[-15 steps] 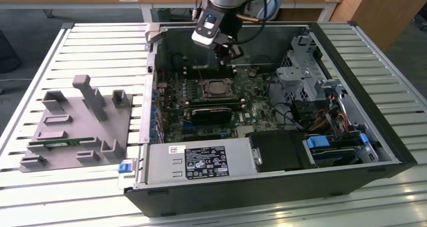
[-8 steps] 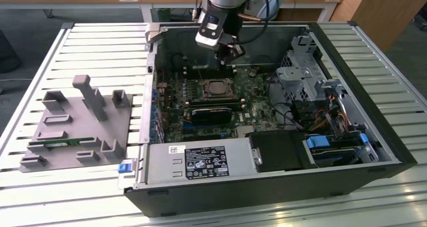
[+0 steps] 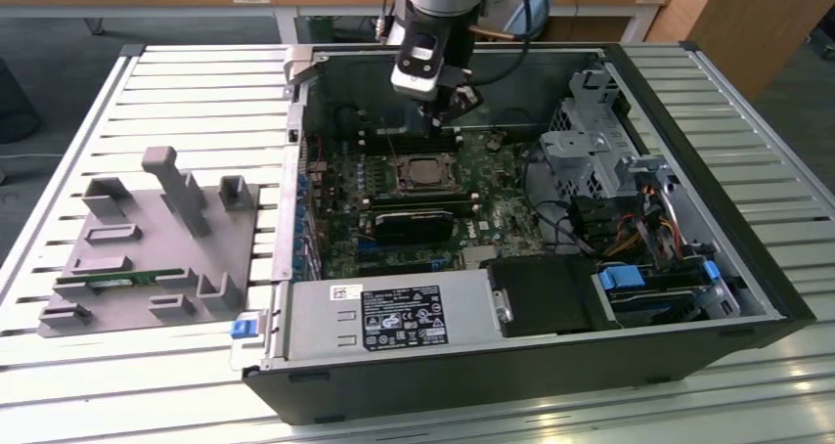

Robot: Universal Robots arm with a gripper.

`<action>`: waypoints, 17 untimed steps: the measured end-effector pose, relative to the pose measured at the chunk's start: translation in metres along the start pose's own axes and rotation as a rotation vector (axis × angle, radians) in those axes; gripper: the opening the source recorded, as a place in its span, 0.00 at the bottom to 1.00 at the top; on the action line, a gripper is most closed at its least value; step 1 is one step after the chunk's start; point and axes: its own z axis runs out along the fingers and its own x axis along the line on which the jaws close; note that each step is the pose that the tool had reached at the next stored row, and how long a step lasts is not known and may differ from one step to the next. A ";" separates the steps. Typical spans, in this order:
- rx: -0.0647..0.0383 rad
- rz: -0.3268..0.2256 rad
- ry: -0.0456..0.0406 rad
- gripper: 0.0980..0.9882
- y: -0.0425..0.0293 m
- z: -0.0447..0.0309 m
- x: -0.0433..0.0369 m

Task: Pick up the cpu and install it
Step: 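Install the first cpu locking lever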

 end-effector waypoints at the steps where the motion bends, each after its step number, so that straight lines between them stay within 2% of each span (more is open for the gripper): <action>1: 0.000 -0.012 0.0004 0.01 0.0000 0.0000 0.0000; 7: 0.001 -0.099 0.0031 0.01 0.0000 0.0001 0.0000; 17: 0.002 -0.279 0.0084 0.01 -0.0001 0.0006 0.0000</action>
